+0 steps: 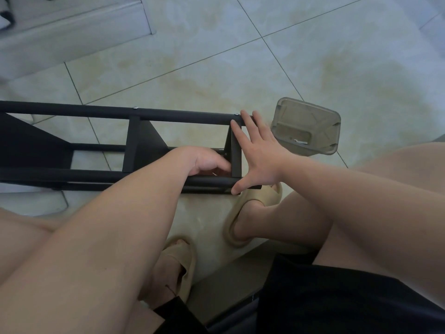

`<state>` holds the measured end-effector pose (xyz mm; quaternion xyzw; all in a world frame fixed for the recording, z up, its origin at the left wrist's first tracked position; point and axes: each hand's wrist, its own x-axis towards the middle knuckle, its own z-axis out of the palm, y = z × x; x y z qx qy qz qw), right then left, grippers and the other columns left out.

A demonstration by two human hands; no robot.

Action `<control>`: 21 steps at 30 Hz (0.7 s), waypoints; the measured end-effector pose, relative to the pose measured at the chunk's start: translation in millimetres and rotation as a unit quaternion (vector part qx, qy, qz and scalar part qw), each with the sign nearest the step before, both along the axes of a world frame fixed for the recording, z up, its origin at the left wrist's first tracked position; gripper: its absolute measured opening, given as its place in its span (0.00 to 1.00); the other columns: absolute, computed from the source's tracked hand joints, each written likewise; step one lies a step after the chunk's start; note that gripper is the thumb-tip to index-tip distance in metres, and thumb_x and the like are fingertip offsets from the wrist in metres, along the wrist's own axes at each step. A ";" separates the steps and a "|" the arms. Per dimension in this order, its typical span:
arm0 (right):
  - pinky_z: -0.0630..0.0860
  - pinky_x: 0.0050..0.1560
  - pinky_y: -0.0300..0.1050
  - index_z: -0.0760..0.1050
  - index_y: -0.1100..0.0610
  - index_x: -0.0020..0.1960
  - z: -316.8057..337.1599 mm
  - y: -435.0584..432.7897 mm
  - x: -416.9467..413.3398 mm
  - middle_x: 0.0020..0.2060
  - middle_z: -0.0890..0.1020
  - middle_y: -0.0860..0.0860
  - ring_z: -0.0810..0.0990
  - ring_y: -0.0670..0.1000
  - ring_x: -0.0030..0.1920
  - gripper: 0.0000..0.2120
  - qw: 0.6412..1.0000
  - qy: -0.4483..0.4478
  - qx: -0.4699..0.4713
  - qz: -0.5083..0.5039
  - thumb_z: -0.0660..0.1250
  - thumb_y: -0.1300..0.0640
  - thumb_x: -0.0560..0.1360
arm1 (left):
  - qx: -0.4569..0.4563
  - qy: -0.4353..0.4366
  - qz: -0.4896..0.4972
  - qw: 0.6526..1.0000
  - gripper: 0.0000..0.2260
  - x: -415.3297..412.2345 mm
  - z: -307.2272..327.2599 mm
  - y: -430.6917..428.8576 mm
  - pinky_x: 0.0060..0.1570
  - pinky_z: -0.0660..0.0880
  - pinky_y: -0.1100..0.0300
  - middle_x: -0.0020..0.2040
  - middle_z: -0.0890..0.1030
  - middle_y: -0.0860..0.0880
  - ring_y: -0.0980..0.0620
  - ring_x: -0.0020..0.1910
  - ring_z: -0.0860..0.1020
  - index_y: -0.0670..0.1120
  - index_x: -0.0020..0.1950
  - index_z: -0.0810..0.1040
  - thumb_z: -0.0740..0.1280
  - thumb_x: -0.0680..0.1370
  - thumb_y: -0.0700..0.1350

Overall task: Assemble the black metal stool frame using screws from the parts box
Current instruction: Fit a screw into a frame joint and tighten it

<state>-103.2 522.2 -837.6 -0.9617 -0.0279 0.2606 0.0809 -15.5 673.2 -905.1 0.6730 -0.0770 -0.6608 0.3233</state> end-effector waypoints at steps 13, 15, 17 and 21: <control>0.38 0.79 0.61 0.31 0.57 0.81 0.2 -0.4 1.0 0.78 0.30 0.60 0.27 0.64 0.77 0.75 1.000 0.004 0.005 -0.002 0.73 0.23 0.57 | -0.011 0.013 0.046 0.999 0.08 0.9 -0.7 0.8 0.63 0.75 0.52 0.52 0.86 0.47 0.47 0.56 0.82 0.45 0.53 0.86 0.69 0.77 0.40; 0.38 0.79 0.61 0.31 0.56 0.81 0.2 -0.6 0.9 0.78 0.30 0.59 0.27 0.64 0.77 0.75 1.000 0.006 0.007 -0.004 0.74 0.23 0.57 | 0.017 -0.011 0.007 1.000 0.12 -0.8 1.0 -1.0 0.58 0.75 0.54 0.48 0.86 0.48 0.48 0.51 0.81 0.42 0.58 0.84 0.70 0.76 0.43; 0.38 0.79 0.61 0.30 0.56 0.80 0.1 -0.6 0.6 0.78 0.30 0.59 0.27 0.64 0.77 0.75 1.000 0.006 0.009 -0.005 0.74 0.23 0.57 | 0.025 -0.013 -0.007 1.000 0.10 -2.2 3.5 -2.6 0.51 0.75 0.56 0.42 0.84 0.48 0.47 0.45 0.79 0.42 0.55 0.84 0.69 0.76 0.42; 0.38 0.79 0.61 0.30 0.57 0.80 0.0 -0.1 0.4 0.78 0.30 0.60 0.27 0.64 0.77 0.75 1.000 0.006 0.009 -0.005 0.74 0.23 0.57 | 0.016 -0.019 -0.009 1.000 0.14 -1.6 4.1 -2.2 0.62 0.74 0.49 0.52 0.84 0.41 0.45 0.50 0.79 0.39 0.60 0.82 0.68 0.77 0.41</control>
